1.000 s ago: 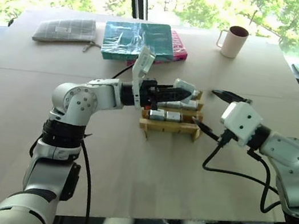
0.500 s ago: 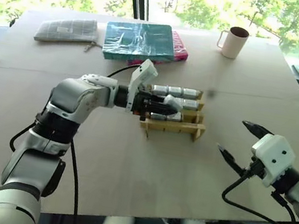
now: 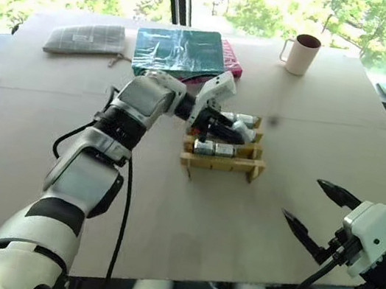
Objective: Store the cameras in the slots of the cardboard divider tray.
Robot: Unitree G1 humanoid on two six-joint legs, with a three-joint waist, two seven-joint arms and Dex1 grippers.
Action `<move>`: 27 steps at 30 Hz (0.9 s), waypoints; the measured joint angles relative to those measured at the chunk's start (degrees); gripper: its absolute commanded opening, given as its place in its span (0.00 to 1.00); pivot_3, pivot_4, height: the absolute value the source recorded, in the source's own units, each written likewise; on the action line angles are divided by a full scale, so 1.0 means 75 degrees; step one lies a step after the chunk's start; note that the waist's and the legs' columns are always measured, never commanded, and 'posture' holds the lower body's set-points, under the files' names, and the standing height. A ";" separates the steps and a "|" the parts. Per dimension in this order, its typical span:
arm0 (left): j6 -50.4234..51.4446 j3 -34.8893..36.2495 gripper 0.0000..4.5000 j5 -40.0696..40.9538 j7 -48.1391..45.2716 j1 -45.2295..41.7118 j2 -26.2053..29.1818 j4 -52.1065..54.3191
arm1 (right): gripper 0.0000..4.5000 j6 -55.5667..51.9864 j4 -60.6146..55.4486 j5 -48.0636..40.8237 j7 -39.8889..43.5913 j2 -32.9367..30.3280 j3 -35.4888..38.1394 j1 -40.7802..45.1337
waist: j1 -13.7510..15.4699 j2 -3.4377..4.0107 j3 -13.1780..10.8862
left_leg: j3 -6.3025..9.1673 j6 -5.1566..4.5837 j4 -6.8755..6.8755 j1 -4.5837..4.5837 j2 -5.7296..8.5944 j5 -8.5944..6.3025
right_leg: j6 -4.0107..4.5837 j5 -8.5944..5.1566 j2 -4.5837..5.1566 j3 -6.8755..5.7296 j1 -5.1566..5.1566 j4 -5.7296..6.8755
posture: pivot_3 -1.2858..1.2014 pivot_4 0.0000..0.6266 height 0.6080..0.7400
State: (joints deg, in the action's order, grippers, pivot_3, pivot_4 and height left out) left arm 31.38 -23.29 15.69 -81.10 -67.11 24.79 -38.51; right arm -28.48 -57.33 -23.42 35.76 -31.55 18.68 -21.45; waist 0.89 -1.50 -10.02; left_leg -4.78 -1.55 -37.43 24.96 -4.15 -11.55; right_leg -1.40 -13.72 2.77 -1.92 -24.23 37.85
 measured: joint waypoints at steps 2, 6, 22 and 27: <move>-0.0364 -0.0042 0.19 -0.0292 -0.0160 -0.0206 -0.0198 -0.0480 | 0.98 0.0117 -0.0052 -0.0186 -0.0091 0.0018 0.0016 -0.0052 | -0.0018 -0.0001 -0.0001 | 0.0001 0.0000 0.0003 0.0002 0.0000 -0.0001 | -0.0004 0.0003 -0.0001 0.0000 -0.0001 -0.0001 | 0.52 0.24 1.00; -0.0929 -0.0174 0.19 -0.0835 -0.0403 -0.0512 -0.0571 -0.1237 | 0.98 0.0678 -0.0055 -0.0728 -0.0351 0.0009 0.0024 -0.0099 | -0.0011 -0.0001 -0.0001 | 0.0009 -0.0001 0.0003 0.0007 0.0000 0.0000 | -0.0013 0.0007 -0.0002 -0.0006 -0.0004 -0.0001 | 0.52 0.24 1.00; -0.2647 -0.0255 0.19 -0.2458 -0.0337 -0.0918 -0.1281 -0.2694 | 0.98 0.0637 -0.0058 -0.1023 -0.1002 -0.0405 -0.0442 0.0833 | -0.0008 -0.0003 0.0000 | 0.0035 -0.0003 -0.0015 0.0009 0.0003 0.0001 | -0.0008 0.0005 -0.0002 -0.0024 0.0005 0.0007 | 0.52 0.24 1.00; -0.2908 -0.0270 0.19 -0.2771 -0.0328 -0.0955 -0.1399 -0.2784 | 0.98 0.0692 -0.0033 -0.0802 -0.0978 -0.0394 -0.0512 0.0621 | -0.0010 -0.0003 0.0001 | 0.0062 -0.0003 -0.0018 -0.0021 0.0003 0.0001 | 0.0000 0.0000 -0.0001 -0.0023 0.0036 0.0007 | 0.52 0.24 1.00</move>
State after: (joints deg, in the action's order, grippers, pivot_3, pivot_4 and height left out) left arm 9.57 -25.32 -5.09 -83.57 -74.27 14.30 -59.39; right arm -23.30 -57.58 -29.43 28.42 -34.51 14.85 -16.79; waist 0.81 -1.52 -10.01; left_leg -4.32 -1.57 -37.57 24.81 -4.13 -11.55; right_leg -1.40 -13.72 2.76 -2.09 -23.96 37.91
